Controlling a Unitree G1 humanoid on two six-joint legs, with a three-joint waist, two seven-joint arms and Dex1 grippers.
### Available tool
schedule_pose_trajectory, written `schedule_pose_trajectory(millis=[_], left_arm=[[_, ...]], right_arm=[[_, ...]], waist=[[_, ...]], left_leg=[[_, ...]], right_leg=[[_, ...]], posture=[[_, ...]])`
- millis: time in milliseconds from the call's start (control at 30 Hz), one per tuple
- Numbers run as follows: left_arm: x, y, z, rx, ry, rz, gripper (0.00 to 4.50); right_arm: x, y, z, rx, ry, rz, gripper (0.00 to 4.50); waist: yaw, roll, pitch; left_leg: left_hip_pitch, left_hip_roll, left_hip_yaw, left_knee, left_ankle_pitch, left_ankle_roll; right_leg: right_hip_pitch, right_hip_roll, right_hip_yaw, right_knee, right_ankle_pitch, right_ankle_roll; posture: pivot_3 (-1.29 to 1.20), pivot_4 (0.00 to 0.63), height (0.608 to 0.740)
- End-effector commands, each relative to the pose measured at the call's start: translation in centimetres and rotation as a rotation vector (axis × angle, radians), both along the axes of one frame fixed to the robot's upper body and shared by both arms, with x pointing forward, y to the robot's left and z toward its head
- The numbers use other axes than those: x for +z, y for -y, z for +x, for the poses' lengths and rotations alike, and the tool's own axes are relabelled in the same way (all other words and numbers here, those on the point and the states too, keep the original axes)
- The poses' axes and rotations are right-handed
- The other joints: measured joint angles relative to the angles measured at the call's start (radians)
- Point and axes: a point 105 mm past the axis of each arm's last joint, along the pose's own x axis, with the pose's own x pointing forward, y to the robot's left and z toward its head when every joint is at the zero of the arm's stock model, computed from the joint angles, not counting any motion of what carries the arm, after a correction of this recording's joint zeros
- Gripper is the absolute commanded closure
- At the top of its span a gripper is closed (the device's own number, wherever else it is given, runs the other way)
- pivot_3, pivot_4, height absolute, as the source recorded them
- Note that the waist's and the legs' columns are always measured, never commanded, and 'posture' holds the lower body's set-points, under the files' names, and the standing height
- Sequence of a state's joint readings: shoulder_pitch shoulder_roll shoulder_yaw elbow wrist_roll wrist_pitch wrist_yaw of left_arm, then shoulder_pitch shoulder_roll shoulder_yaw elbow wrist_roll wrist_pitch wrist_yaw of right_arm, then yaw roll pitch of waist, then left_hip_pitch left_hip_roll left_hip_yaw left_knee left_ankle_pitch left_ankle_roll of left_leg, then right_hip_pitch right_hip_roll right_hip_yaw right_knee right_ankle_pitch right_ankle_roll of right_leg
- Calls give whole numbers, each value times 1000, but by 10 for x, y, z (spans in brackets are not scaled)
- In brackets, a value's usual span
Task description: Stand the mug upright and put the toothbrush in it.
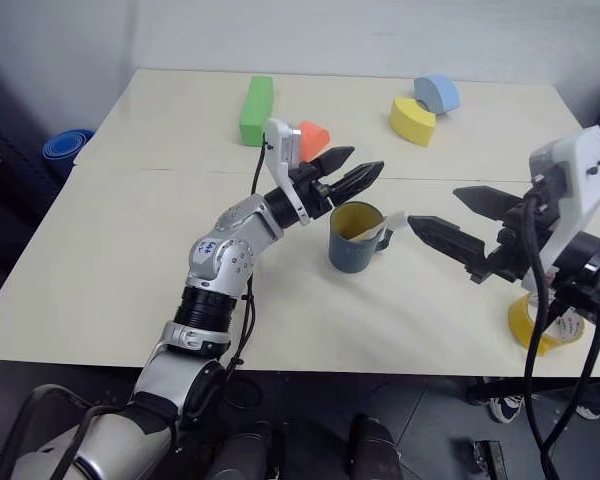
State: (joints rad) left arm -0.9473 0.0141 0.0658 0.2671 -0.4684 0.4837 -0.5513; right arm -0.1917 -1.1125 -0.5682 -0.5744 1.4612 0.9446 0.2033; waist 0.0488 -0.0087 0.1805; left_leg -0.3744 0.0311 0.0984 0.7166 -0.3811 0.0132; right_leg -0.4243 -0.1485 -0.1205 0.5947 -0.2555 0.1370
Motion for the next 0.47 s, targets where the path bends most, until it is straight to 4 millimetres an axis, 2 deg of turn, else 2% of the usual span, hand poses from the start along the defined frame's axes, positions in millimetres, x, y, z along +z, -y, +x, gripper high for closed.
schedule_pose_trajectory(millis=[33, 100, 200, 300, 367, 467], left_arm=[[48, -43, -17, -50, 141, 32, 31], [48, -72, -27, -99, 175, 171, 31], [33, -124, -51, -189, 212, 454, 31], [21, -164, -72, -240, 164, 645, 31], [16, -179, -80, -244, 147, 721, 31], [8, -187, -87, -232, 153, 800, 31]], right_arm=[[2, 9, 4, -11, 6, -30, 0], [-2, 17, 7, -16, -14, -46, 0], [-8, 23, 5, 39, -61, -88, 0], [-10, 25, -1, 119, -99, -116, 0], [-11, 26, -4, 161, -117, -134, 0], [-16, 28, -5, 201, -129, -172, 0]], waist=[[-14, 1, 0], [-26, 2, -1], [-30, 3, -1], [-28, 3, -1], [-18, 3, -1], [-10, 2, -1]], left_leg=[[0, 0, 0, 0, 0, 0], [0, 1, 0, -1, 0, 0], [3, 1, 1, -3, 0, -1], [4, 1, 2, -4, -1, -1], [2, 1, 1, -2, -1, -2], [1, 1, 0, 0, -1, -2]], right_leg=[[0, 0, 0, 0, 0, 0], [-1, 0, 0, 2, 0, 0], [-2, 1, 0, 6, 0, 0], [-3, 1, 0, 6, 0, 0], [-3, 1, 0, 5, 0, 0], [1, 1, 0, -1, 0, 0]], posture=[[0, 150, 740], [0, 150, 740], [0, 150, 740], [0, 150, 740], [0, 150, 740], [0, 150, 740]])
